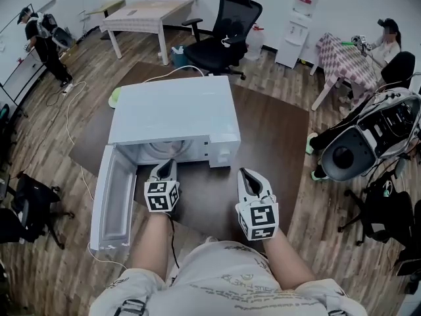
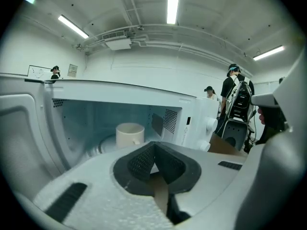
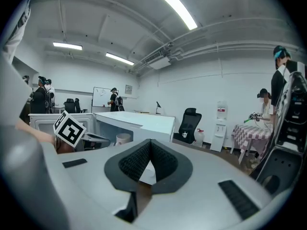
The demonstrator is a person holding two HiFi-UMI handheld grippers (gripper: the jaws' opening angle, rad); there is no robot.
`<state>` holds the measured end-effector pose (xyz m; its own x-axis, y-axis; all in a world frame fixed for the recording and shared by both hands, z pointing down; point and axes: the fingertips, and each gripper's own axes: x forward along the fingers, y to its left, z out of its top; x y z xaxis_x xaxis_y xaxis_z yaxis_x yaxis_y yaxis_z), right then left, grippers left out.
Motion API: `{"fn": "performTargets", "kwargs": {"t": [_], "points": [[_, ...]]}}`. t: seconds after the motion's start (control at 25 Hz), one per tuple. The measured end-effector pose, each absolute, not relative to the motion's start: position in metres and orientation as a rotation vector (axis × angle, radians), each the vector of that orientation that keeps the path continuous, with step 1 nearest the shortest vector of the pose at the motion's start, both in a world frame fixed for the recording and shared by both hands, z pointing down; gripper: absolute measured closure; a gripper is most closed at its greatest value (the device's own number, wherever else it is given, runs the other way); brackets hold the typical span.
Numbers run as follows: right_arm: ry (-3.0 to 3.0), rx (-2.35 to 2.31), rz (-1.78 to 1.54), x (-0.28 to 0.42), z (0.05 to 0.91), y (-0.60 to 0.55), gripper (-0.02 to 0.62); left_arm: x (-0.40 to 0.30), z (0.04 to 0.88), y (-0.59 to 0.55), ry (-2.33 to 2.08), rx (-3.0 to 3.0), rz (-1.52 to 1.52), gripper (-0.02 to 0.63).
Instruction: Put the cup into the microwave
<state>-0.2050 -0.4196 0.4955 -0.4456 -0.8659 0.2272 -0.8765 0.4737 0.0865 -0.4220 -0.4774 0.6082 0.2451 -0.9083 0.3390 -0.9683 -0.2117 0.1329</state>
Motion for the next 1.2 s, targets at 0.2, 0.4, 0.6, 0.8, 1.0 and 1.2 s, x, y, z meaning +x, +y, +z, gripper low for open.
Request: {"fn": "performTargets", "kwargs": {"t": [0.2,0.4,0.6,0.8,1.0,1.2], "points": [[-2.611,1.512,0.169,-0.204,0.485,-0.415,0.583,-0.399,0.586,-0.46,-1.738,2.153,0.299,0.592],[-2.599,1.558,0.225,-0.189,0.484,-0.416,0.583,-0.352,0.551,-0.454,-1.713,2.261,0.341,0.592],[-2.563,1.624,0.267,-0.165,0.483,-0.416,0.584,-0.287,0.519,-0.452,-1.611,2.431,0.343,0.592],[-2.549,1.716,0.27,-0.141,0.472,-0.416,0.584,-0.23,0.495,-0.451,-1.494,2.526,0.288,0.592],[-2.526,1.756,0.273,-0.13,0.473,-0.415,0.584,-0.207,0.484,-0.45,-1.442,2.561,0.262,0.592],[-2.5,1.786,0.292,-0.12,0.472,-0.416,0.584,-0.2,0.48,-0.45,-1.424,2.568,0.257,0.592]]}}
